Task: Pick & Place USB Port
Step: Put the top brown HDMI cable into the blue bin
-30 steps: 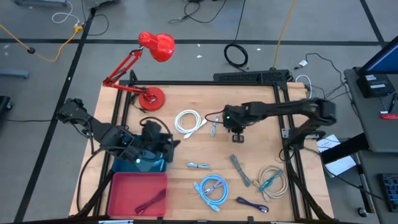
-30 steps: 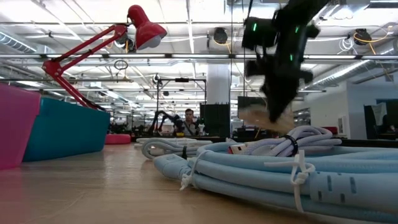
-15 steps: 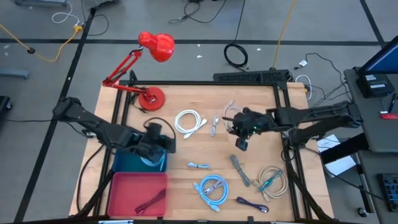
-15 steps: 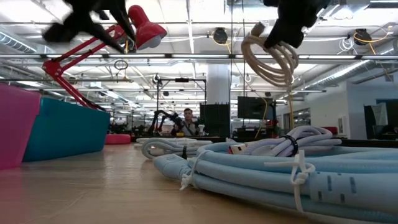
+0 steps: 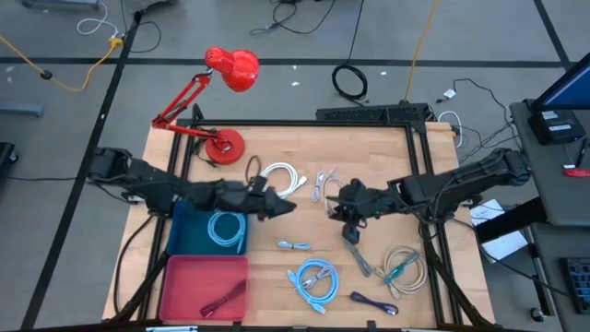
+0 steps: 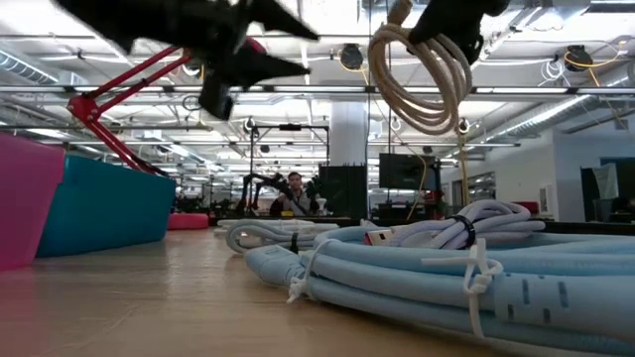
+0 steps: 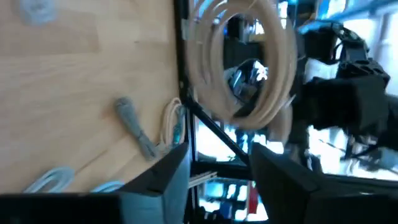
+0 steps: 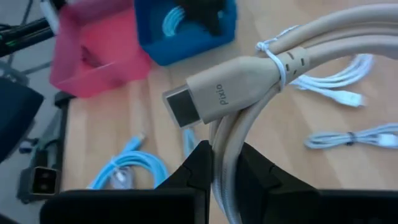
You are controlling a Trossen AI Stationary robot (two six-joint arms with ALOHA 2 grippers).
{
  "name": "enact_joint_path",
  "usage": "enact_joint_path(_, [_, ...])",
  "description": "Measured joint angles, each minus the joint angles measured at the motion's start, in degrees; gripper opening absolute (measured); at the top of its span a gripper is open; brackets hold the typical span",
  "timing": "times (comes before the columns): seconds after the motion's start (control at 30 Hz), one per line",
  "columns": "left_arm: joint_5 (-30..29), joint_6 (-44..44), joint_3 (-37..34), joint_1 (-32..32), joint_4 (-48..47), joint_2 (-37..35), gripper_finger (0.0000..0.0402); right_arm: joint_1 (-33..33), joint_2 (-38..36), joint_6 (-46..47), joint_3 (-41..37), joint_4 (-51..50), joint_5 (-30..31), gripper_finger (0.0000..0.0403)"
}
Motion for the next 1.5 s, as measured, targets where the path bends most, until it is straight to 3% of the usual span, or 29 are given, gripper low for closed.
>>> enact_joint_path(0.17, [9.1, 5.1, 10.6, 5.3, -15.5, 1.1, 0.0267, 1.7, 3.0, 0.0, 4.0, -1.8, -0.1, 0.003])
enact_joint_path(0.27, [13.3, 7.7, 15.4, 8.1, -19.9, 2.6, 0.031, 2.4, 4.8, 0.0, 6.3, -2.0, 0.0, 0.003])
enact_joint_path(0.37, [15.6, 9.2, 18.6, 9.8, -23.0, 3.9, 0.0331, 2.9, 6.5, -0.6, 8.4, -2.2, 0.1, 0.003])
enact_joint_path(0.5, [18.8, 9.6, 20.4, 10.8, -24.0, 6.0, 0.0329, 2.9, 8.2, -0.6, 9.4, -2.2, 0.1, 0.003])
enact_joint_path(0.63, [21.3, 9.5, 21.8, 10.4, -23.7, 8.1, 0.0306, 2.9, 9.5, -0.6, 9.4, -2.3, 0.1, 0.003])
enact_joint_path(0.77, [22.8, 8.7, 21.9, 9.4, -22.8, 9.4, 0.0253, 2.9, 10.6, -0.6, 9.4, -2.4, 0.0, 0.003])
enact_joint_path(0.87, [23.0, 8.3, 22.1, 8.9, -21.7, 10.2, 0.0188, 2.9, 10.6, -0.6, 9.4, -2.2, 0.0, 0.003])
enact_joint_path(1.03, [22.7, 9.1, 22.1, 8.4, -21.4, 10.1, 0.0042, 2.9, 10.7, -0.9, 9.3, -1.5, 0.1, 0.003])
enact_joint_path(1.13, [23.0, 9.5, 22.1, 8.4, -21.6, 10.1, 0.004, 2.9, 10.7, -1.2, 9.2, -0.2, -0.8, 0.0052])
enact_joint_path(1.37, [25.6, 12.9, 22.2, 7.2, -29.6, 5.4, 0.004, 2.9, 9.5, -1.4, 9.1, 15.2, -14.7, 0.0126])
enact_joint_path(1.5, [15.1, 15.3, 21.7, 6.7, -42.0, 0.2, 0.004, 3.6, 5.1, -1.0, 9.7, 26.2, -19.5, 0.015])
